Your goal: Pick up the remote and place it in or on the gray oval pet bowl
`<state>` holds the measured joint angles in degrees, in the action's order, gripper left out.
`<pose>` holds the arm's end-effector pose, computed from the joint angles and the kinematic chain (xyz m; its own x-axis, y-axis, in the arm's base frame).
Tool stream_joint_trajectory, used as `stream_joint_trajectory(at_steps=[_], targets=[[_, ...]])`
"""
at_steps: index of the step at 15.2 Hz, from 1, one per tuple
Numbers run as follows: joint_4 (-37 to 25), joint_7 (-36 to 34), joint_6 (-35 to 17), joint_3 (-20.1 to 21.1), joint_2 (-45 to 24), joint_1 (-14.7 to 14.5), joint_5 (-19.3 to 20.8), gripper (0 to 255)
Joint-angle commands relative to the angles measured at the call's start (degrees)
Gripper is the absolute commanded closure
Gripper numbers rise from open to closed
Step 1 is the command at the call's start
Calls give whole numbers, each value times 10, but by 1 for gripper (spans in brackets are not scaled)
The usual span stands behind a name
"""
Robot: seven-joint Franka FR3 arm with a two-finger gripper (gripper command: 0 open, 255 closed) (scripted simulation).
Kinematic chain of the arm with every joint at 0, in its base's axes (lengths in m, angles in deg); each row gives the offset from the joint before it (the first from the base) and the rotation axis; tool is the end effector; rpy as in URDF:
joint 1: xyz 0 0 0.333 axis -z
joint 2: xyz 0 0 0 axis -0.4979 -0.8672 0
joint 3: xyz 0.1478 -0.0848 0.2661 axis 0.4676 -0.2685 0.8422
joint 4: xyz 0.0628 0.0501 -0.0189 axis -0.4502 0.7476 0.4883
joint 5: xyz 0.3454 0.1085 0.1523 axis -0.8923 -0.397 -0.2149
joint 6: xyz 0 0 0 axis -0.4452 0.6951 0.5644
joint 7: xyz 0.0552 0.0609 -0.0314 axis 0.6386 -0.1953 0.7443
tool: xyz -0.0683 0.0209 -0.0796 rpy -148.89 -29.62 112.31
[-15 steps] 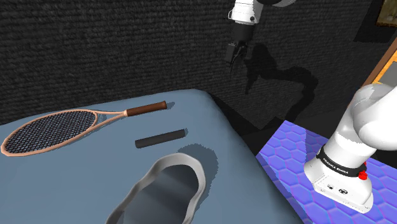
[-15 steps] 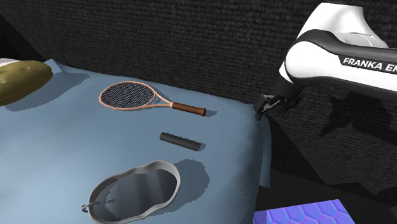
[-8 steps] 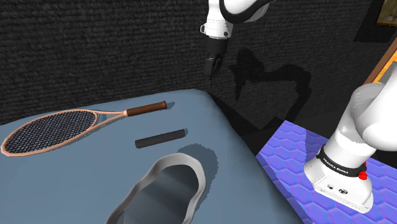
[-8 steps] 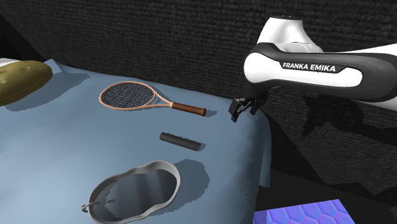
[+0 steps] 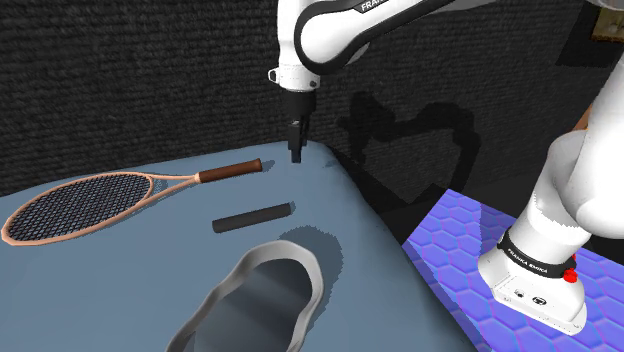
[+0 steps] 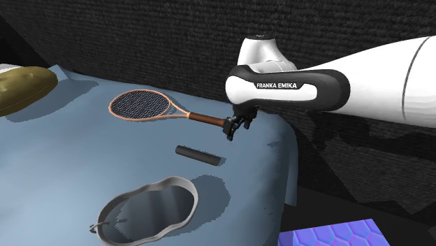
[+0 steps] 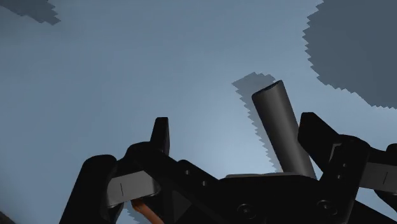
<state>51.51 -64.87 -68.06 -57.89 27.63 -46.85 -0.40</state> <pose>0.5262 0.2388 0.4335 0.8039 0.5940 0.0290 0.5938 -0.7990 -0.0949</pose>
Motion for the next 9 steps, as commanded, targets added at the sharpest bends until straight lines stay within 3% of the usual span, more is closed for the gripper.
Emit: stream_joint_trajectory(at_steps=[1, 9], targets=[[-28, 13, -3, 10, -36, -10, 9, 0], [-141, 55, -4, 45, -170, -60, 56, 0]])
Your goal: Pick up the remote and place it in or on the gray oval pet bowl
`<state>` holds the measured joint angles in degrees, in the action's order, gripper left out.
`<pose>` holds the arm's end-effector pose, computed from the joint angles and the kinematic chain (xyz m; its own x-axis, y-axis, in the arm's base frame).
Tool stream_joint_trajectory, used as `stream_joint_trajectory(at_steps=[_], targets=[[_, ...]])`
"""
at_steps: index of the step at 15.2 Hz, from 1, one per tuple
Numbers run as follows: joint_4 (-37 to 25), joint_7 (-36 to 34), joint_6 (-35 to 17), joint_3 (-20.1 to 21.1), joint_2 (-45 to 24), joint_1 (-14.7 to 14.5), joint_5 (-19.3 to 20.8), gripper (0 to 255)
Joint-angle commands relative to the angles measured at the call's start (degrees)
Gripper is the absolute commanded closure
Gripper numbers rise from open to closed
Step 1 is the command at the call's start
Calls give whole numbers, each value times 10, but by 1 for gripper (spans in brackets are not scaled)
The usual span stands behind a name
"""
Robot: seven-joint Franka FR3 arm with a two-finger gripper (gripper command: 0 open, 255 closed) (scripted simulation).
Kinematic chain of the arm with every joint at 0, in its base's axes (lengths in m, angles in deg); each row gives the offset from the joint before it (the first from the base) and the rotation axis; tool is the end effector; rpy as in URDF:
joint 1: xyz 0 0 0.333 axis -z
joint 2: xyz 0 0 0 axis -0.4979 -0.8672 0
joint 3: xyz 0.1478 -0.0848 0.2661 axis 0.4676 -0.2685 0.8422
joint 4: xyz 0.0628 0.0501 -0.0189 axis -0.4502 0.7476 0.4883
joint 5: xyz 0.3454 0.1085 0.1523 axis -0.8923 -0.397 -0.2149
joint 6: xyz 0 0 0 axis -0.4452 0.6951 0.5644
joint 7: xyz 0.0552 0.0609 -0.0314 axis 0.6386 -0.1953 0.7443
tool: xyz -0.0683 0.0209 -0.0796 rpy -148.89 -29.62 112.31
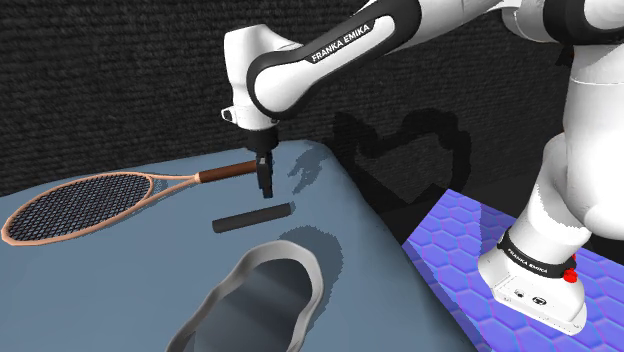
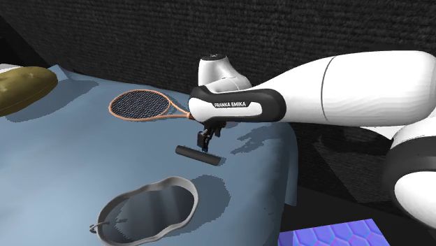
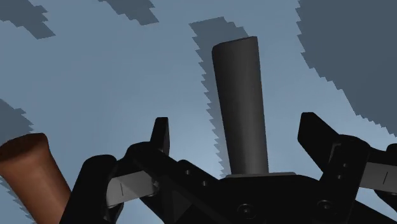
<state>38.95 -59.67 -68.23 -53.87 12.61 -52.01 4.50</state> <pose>0.5446 0.3447 0.3780 0.6077 0.7942 -0.0004 0.7914 -0.6056 -0.0832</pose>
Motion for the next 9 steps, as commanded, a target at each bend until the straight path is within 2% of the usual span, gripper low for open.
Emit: stream_joint_trajectory(at_steps=[1, 3, 9], targets=[[-30, 8, -1, 9, -37, -16, 14, 0], [-47, 14, 1, 12, -55, -25, 21, 0], [-26, 12, -38, 11, -73, -27, 25, 0]])
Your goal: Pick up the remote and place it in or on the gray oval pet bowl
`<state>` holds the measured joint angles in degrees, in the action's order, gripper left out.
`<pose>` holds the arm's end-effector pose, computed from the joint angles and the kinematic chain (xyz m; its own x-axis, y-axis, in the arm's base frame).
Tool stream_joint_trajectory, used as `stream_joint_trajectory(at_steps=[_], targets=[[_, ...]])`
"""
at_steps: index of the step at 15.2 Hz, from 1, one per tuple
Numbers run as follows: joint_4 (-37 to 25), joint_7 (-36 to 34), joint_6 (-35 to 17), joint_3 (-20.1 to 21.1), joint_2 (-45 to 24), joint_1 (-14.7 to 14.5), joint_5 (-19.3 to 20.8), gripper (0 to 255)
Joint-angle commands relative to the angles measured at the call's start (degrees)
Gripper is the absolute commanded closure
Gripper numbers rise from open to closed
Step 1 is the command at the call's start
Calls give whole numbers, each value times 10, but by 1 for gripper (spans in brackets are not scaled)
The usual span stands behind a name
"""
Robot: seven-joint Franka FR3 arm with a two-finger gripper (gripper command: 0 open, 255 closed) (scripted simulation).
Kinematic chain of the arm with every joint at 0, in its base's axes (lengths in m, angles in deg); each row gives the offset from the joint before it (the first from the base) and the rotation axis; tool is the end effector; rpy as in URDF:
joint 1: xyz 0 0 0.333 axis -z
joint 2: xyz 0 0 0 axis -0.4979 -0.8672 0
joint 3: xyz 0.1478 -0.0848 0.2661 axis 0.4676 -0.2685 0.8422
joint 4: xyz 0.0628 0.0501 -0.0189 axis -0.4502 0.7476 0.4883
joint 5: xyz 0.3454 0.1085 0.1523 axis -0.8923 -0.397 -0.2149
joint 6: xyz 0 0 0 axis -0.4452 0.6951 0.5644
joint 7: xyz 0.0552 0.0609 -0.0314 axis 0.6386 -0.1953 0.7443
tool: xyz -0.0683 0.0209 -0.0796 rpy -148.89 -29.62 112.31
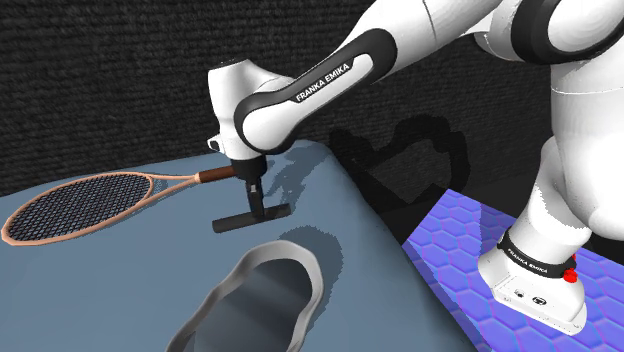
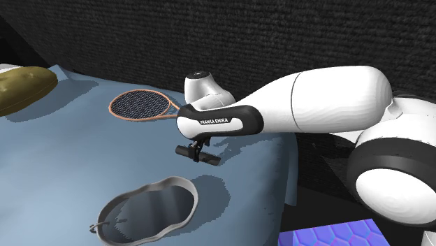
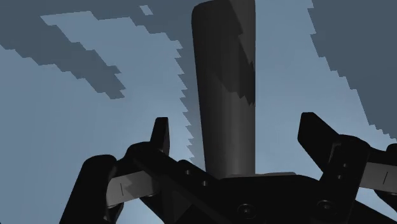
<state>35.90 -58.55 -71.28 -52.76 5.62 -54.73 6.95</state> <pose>0.5408 0.3877 0.3288 0.5266 0.8500 -0.0109 0.8468 -0.5257 -0.0812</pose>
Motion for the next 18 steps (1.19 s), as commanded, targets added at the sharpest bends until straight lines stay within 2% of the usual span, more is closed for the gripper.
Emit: stream_joint_trajectory(at_steps=[1, 9, 10, 18], targets=[[10, 0, -18, -1, -8, -1, 2, 0], [10, 0, -18, -1, -8, -1, 2, 0], [10, 0, -18, -1, -8, -1, 2, 255], [9, 0, -17, -1, -8, -1, 2, 255]])
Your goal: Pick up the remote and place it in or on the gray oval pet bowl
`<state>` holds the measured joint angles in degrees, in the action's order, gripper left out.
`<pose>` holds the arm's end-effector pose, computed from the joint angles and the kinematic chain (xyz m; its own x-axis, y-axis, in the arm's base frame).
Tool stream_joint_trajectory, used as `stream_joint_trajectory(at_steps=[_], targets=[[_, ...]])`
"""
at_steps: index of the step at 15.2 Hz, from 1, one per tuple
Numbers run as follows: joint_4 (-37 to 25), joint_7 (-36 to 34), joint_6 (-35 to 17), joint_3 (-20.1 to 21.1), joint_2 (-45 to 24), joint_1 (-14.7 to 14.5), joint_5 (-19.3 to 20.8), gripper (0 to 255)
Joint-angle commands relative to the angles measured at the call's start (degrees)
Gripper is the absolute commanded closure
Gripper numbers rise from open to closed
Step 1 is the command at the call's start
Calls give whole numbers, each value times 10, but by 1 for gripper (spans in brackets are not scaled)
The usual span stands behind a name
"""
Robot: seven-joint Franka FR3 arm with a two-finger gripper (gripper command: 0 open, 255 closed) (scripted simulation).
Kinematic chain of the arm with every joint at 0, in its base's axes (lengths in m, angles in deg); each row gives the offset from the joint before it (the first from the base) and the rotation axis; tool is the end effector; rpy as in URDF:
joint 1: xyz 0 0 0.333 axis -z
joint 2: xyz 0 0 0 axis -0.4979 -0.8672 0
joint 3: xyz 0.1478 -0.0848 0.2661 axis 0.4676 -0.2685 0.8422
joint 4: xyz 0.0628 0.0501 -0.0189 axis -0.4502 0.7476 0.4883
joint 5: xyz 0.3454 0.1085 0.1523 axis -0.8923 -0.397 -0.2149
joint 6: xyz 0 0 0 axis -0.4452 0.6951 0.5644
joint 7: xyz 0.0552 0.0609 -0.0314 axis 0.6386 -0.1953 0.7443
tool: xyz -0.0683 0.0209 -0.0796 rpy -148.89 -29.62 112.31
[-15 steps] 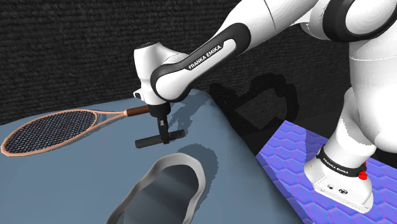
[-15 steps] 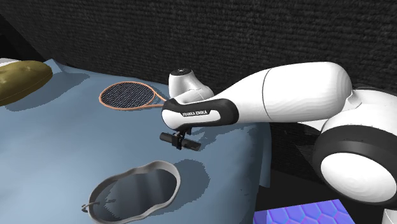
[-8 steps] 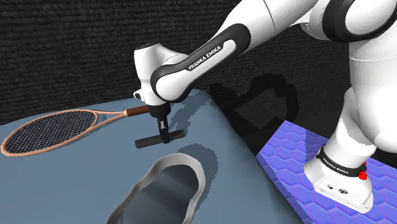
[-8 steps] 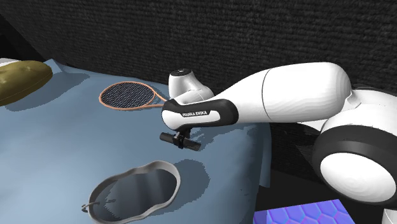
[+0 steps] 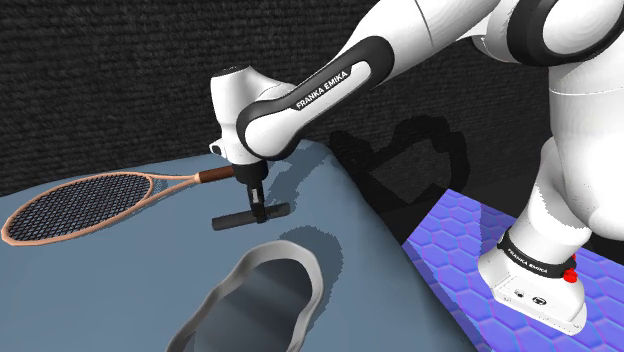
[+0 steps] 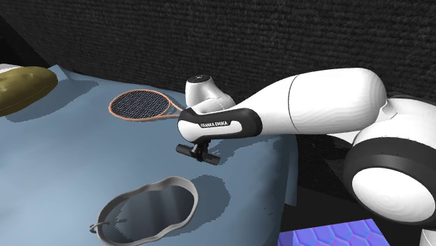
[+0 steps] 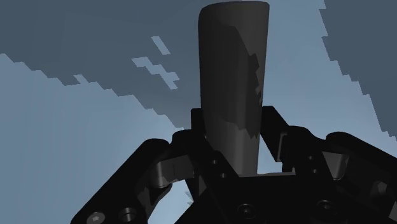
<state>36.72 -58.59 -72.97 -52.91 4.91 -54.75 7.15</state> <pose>0.5410 0.3867 0.3166 0.5279 0.8493 -0.0088 0.8463 -0.5269 -0.0789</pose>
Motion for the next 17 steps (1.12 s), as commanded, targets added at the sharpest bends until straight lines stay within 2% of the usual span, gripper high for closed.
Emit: stream_joint_trajectory(at_steps=[1, 17], targets=[[2, 0, -1, 1, -1, 0, 0, 255], [-53, 1, 101, 6, 48, 3, -10, 255]])
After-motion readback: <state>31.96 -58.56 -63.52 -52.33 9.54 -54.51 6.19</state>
